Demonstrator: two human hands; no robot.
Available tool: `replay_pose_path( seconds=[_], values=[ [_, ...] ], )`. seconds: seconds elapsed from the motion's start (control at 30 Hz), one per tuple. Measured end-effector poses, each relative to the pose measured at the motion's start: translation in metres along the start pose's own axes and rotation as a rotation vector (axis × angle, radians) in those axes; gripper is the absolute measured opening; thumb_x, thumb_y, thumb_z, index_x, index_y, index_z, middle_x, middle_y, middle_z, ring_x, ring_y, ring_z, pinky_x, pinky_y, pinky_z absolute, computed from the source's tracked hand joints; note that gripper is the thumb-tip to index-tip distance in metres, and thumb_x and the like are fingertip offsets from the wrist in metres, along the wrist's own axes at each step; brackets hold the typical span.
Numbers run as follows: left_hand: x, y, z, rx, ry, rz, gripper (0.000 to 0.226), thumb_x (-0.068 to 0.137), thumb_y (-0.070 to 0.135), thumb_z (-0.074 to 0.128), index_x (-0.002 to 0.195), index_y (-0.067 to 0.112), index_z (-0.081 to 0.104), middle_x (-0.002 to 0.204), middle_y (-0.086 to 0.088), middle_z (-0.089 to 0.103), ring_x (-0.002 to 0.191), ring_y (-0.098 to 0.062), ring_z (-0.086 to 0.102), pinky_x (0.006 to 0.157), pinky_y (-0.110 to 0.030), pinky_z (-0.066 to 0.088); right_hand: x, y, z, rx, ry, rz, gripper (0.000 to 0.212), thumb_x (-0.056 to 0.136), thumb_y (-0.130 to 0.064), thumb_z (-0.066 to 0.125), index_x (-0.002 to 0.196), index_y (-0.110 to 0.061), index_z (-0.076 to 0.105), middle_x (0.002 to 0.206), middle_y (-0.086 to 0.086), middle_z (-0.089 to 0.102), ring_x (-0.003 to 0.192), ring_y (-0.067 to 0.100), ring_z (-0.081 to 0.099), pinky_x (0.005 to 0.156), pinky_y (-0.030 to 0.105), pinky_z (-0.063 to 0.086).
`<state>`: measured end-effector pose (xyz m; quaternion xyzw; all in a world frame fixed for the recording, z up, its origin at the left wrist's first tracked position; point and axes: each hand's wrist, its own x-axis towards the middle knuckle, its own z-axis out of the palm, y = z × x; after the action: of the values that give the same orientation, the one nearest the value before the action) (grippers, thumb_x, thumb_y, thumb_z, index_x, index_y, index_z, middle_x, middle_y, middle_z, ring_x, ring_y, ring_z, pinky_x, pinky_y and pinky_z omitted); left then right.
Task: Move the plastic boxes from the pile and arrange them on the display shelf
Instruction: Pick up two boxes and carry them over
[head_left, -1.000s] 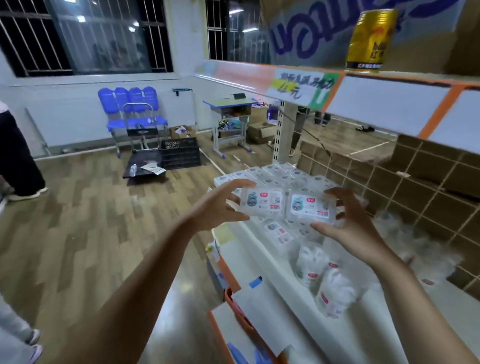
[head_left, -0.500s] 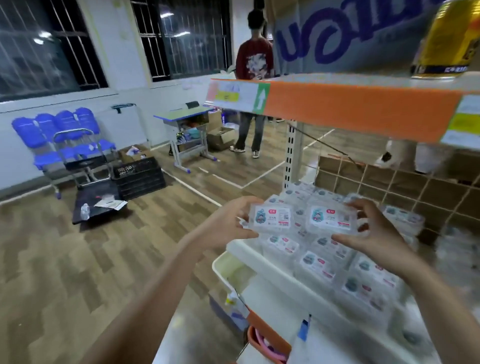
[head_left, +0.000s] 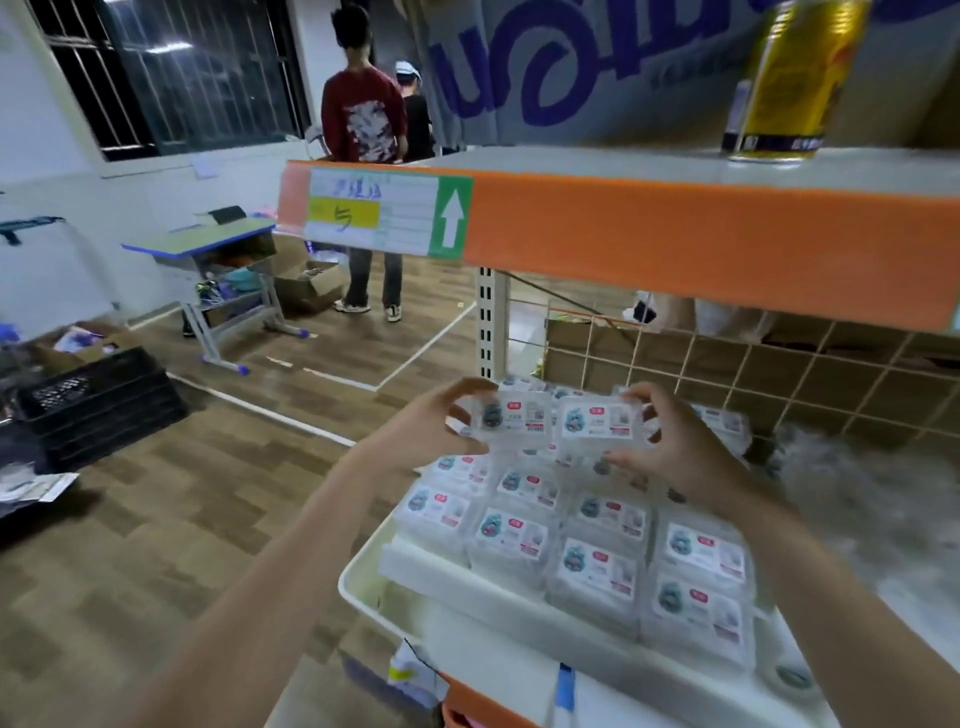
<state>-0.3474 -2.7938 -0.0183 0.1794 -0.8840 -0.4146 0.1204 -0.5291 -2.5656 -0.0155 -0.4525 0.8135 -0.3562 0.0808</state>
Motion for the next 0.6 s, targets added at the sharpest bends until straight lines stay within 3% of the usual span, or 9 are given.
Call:
replay_pose_path(
  seconds=[0.17,0.33,0.47,0.6],
  values=[
    [0.042,-0.006,-0.008,0.181,-0.022,0.02,0.073,0.074,0.013,0.079,0.135,0.029,0.042,0.126,0.013,0.05,0.104,-0.011,0.055,0.077,-0.017,0.05,0.027,0.001,0.0,-0.085,0.02,-0.013,0.062,0.072,-0.021,0.081,0.123,-0.016,0.045,0.111,-0.004,0.046,0.101,0.01,0.044,0.078,0.019,0.032],
    [0.08,-0.013,-0.014,0.282,-0.049,0.098,0.072,0.074,0.013,0.078,0.137,0.018,0.043,0.134,0.0,0.051,0.101,-0.018,0.058,0.085,-0.027,0.052,0.054,0.005,0.005,-0.167,0.046,0.035,0.07,0.067,-0.027,0.084,0.124,-0.013,0.047,0.115,0.002,0.051,0.106,0.017,0.049,0.082,0.025,0.039],
    [0.114,-0.019,-0.011,0.329,-0.106,0.09,0.071,0.076,0.009,0.076,0.138,0.01,0.041,0.137,-0.006,0.049,0.098,-0.015,0.054,0.071,-0.015,0.045,0.067,0.002,0.01,-0.193,0.072,0.091,0.071,0.067,-0.035,0.082,0.126,-0.017,0.045,0.125,0.003,0.049,0.116,0.021,0.045,0.093,0.034,0.042],
    [0.144,-0.03,-0.009,0.337,-0.169,0.089,0.071,0.077,0.006,0.076,0.139,0.006,0.04,0.138,-0.008,0.048,0.094,-0.015,0.052,0.068,-0.014,0.043,0.076,-0.006,0.016,-0.199,0.114,0.159,0.065,0.074,-0.03,0.077,0.128,-0.017,0.043,0.125,0.003,0.046,0.117,0.019,0.041,0.086,0.027,0.037]
  ],
)
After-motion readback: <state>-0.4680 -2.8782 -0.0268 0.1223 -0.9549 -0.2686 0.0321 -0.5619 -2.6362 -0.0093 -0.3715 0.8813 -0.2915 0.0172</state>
